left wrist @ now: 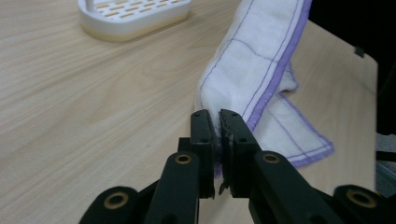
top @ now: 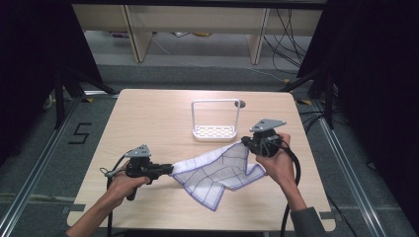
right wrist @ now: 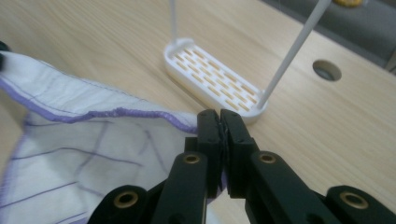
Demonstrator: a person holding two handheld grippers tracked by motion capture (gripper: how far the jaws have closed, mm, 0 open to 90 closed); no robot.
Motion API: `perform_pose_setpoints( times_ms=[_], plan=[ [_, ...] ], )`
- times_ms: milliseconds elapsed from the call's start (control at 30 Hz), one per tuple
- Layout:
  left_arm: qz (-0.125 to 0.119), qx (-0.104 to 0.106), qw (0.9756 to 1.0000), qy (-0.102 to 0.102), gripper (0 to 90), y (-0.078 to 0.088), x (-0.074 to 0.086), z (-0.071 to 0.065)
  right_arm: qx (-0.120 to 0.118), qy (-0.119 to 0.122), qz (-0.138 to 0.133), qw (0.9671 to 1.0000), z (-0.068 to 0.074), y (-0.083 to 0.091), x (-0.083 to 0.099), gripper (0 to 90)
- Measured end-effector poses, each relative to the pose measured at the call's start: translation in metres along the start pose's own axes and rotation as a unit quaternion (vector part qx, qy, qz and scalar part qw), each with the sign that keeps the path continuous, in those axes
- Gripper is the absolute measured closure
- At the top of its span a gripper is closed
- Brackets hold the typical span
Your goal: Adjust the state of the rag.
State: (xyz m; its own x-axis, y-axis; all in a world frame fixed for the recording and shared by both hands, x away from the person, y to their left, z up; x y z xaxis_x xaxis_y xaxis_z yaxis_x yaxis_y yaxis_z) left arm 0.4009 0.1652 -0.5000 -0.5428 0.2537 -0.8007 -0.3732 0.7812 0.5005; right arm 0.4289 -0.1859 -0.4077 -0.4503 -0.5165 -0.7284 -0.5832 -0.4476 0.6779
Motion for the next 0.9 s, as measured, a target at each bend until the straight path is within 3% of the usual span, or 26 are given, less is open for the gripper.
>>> perform_pose_setpoints(
  times_ms=[100,300,333,400,467,500,567,633,700,733,800,833,867,900],
  plan=[
    [0.011,-0.01,0.9997,0.018,83.3,-0.013,0.002,0.014,0.01,-0.004,0.03,0.9995,-0.012,-0.037,0.006,87.7],
    [0.031,-0.037,0.9981,0.038,81.8,-0.032,0.004,0.035,0.023,-0.016,0.071,0.9971,-0.025,-0.086,0.02,87.7],
    [0.023,-0.045,0.9979,0.041,81.1,-0.036,0.003,0.036,0.025,-0.016,0.08,0.9964,-0.028,-0.092,0.022,87.6],
    [0.027,-0.047,0.9975,0.044,77.7,-0.039,0.002,0.039,0.029,-0.02,0.093,0.995,-0.03,-0.103,0.025,87.6],
    [0.02,-0.054,0.9972,0.048,68.2,-0.038,0.0,0.039,0.03,-0.031,0.094,0.9947,-0.033,-0.113,0.028,86.1],
    [0.017,-0.061,0.9967,0.05,62.1,-0.036,-0.001,0.038,0.033,-0.036,0.095,0.9943,-0.033,-0.117,0.03,81.0],
    [0.007,-0.08,0.9956,0.048,53.8,-0.03,-0.004,0.038,0.046,-0.035,0.096,0.9937,-0.037,-0.119,0.03,68.7],
    [-0.006,-0.092,0.994,0.058,44.8,-0.021,-0.007,0.038,0.059,-0.031,0.094,0.9933,-0.039,-0.115,0.03,62.7],
    [-0.023,-0.093,0.9929,0.07,42.6,-0.01,-0.011,0.035,0.072,-0.047,0.082,0.9929,-0.044,-0.104,0.031,56.1],
    [-0.032,-0.094,0.9927,0.067,42.3,-0.004,-0.012,0.031,0.066,-0.051,0.073,0.9938,-0.046,-0.096,0.033,54.9],
    [-0.036,-0.082,0.994,0.063,41.8,0.001,-0.014,0.022,0.053,-0.071,0.058,0.9944,-0.047,-0.079,0.038,53.0],
    [-0.035,-0.078,0.9946,0.058,41.5,0.002,-0.014,0.016,0.052,-0.066,0.05,0.9952,-0.049,-0.07,0.043,51.9],
    [-0.036,-0.069,0.9957,0.05,41.3,0.002,-0.013,0.006,0.05,-0.077,0.054,0.9943,-0.048,-0.063,0.045,51.5],
    [-0.03,-0.056,0.9972,0.038,41.3,0.001,-0.01,-0.005,0.052,-0.068,0.053,0.9949,-0.047,-0.052,0.052,51.5]
  ],
)
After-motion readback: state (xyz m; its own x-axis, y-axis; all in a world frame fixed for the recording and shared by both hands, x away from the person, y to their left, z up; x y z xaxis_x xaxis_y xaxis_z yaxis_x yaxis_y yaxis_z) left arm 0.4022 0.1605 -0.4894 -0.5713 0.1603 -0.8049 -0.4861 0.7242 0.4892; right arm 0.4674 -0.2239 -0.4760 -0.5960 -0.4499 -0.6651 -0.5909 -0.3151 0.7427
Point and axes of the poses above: each handheld gripper's, and its own axes: y roughly backward along the jaws, x roughly out of its underside, z roughly to its left, the point moved 3 cm from there along -y, roughly forward along the jaws, and after that the axes turned 2 degrees about y, right-handed, at the moved point
